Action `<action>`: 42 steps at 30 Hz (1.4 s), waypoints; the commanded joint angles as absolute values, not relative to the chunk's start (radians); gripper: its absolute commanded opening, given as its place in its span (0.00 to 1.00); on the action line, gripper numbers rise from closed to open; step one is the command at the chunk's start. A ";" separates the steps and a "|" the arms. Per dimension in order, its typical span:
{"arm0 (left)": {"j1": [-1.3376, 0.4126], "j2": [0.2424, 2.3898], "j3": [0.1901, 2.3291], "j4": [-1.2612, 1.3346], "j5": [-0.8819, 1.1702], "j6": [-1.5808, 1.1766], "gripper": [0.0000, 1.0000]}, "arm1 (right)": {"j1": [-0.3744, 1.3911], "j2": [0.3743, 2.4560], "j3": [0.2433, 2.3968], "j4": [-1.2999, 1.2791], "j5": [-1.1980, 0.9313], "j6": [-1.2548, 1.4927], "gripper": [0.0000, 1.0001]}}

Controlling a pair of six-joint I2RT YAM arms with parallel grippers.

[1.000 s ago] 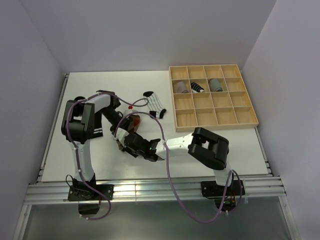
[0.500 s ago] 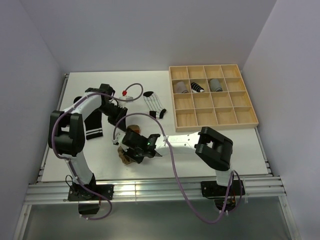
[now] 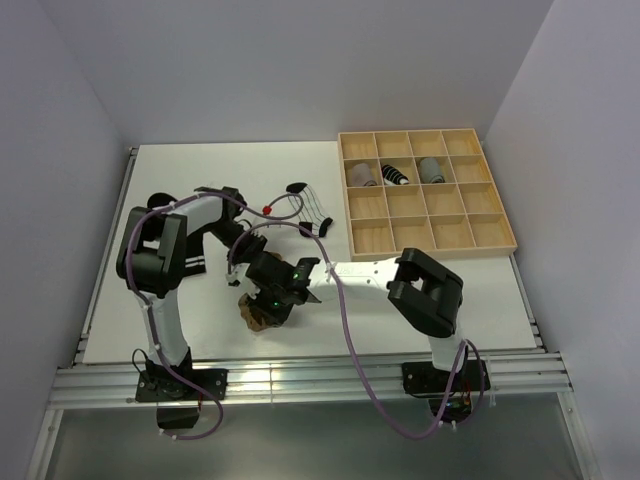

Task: Roll the socks
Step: Roll the sock at the center of the board.

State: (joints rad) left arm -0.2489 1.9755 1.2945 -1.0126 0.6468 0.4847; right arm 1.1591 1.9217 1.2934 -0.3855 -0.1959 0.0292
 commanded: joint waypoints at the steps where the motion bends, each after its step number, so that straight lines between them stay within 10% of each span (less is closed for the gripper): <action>1: -0.265 2.023 1.354 -0.980 0.643 0.465 0.21 | 1.135 1.963 1.316 -0.451 -0.299 0.011 0.11; 27: -0.307 2.017 1.617 -0.948 0.644 0.292 0.33 | 0.953 2.134 1.397 -0.583 -0.699 -0.061 0.13; 42: 0.040 1.660 1.482 -0.704 0.511 0.233 0.35 | 0.937 2.148 1.440 -0.617 -0.655 -0.032 0.12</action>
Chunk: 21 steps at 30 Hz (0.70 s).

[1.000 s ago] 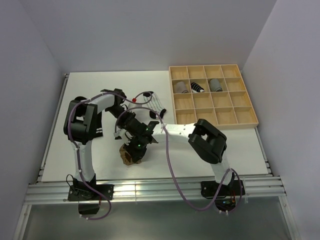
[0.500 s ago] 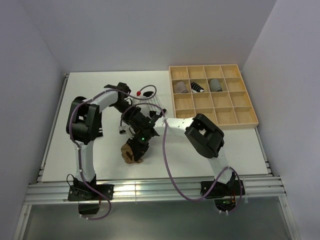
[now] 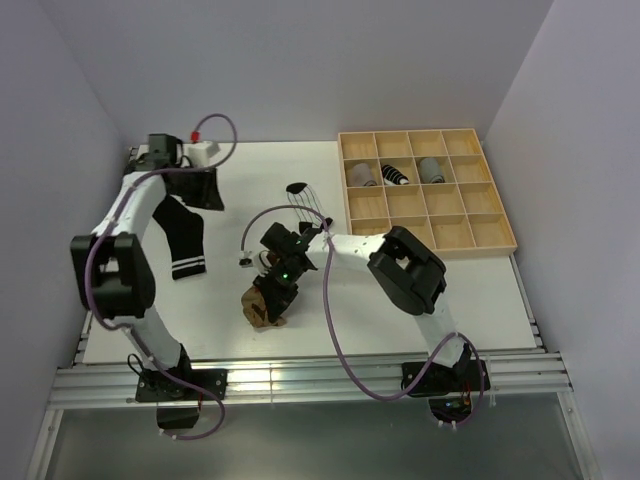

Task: Roll the socks
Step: Roll the sock at the center of the board.

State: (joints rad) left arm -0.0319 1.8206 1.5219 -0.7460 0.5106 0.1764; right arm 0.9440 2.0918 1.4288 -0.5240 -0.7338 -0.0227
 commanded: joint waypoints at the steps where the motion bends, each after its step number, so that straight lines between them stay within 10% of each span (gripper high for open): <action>1: 0.066 1.631 1.444 -0.710 0.512 0.268 0.37 | 0.933 2.151 1.454 -0.623 -0.652 -0.034 0.12; 10: 0.009 1.275 1.114 -0.814 0.460 0.722 0.49 | 0.930 2.250 1.603 -0.738 -0.638 -0.035 0.13; 21: -0.464 1.037 0.835 -0.776 0.370 0.716 0.63 | 0.914 2.345 1.700 -0.804 -0.672 -0.020 0.14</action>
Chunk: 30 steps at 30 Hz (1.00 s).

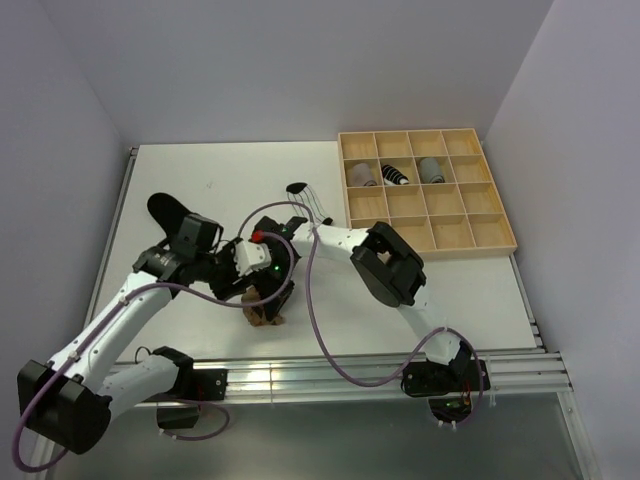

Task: Roll the socks
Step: Roll the sock at the center of the board.

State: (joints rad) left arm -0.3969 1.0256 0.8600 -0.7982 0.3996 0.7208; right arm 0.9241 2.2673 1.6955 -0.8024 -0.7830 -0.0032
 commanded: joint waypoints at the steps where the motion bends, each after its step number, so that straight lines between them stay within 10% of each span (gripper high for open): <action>1: -0.486 1.045 0.813 -0.761 0.356 0.704 0.63 | 0.908 2.350 1.704 -0.805 -0.678 -0.020 0.14; 25: -0.681 1.241 0.655 -0.486 0.322 0.528 0.54 | 0.874 2.342 1.620 -0.680 -0.725 0.044 0.15; 30: -0.675 1.290 0.647 -0.494 0.341 0.538 0.30 | 0.862 2.303 1.534 -0.586 -0.733 0.103 0.25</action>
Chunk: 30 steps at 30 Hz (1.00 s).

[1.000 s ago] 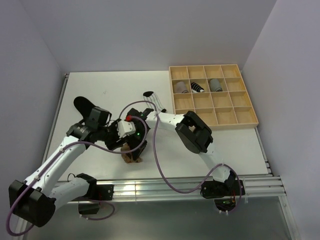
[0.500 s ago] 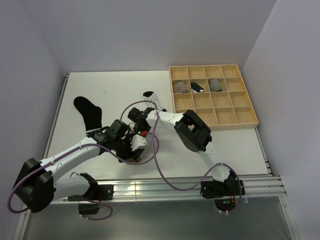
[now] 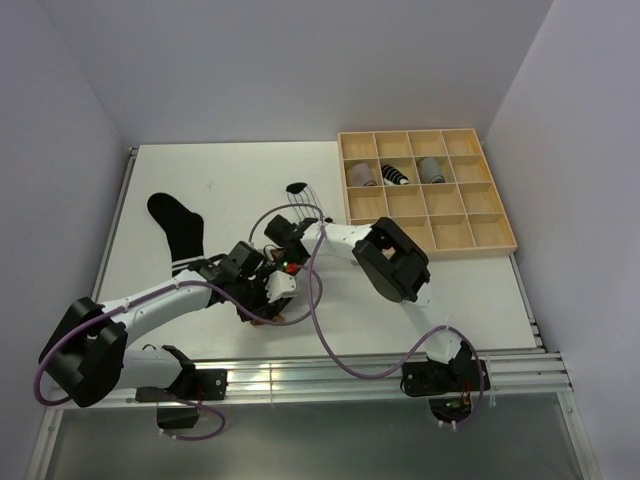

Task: Roll the socks
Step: Roll the sock at the center of the board.

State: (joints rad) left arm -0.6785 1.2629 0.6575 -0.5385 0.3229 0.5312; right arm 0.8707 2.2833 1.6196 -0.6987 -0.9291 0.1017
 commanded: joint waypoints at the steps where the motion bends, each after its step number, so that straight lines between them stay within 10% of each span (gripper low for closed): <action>1: -0.670 1.296 0.647 -0.500 0.350 0.549 0.25 | 0.851 2.277 1.514 -0.563 -0.741 0.115 0.28; 9: -0.615 1.304 0.650 -0.522 0.400 0.581 0.01 | 0.750 2.126 1.315 -0.221 -0.740 0.365 0.38; 30: -0.600 1.341 0.693 -0.572 0.428 0.607 0.00 | 0.701 1.980 1.295 -0.041 -0.433 0.578 0.40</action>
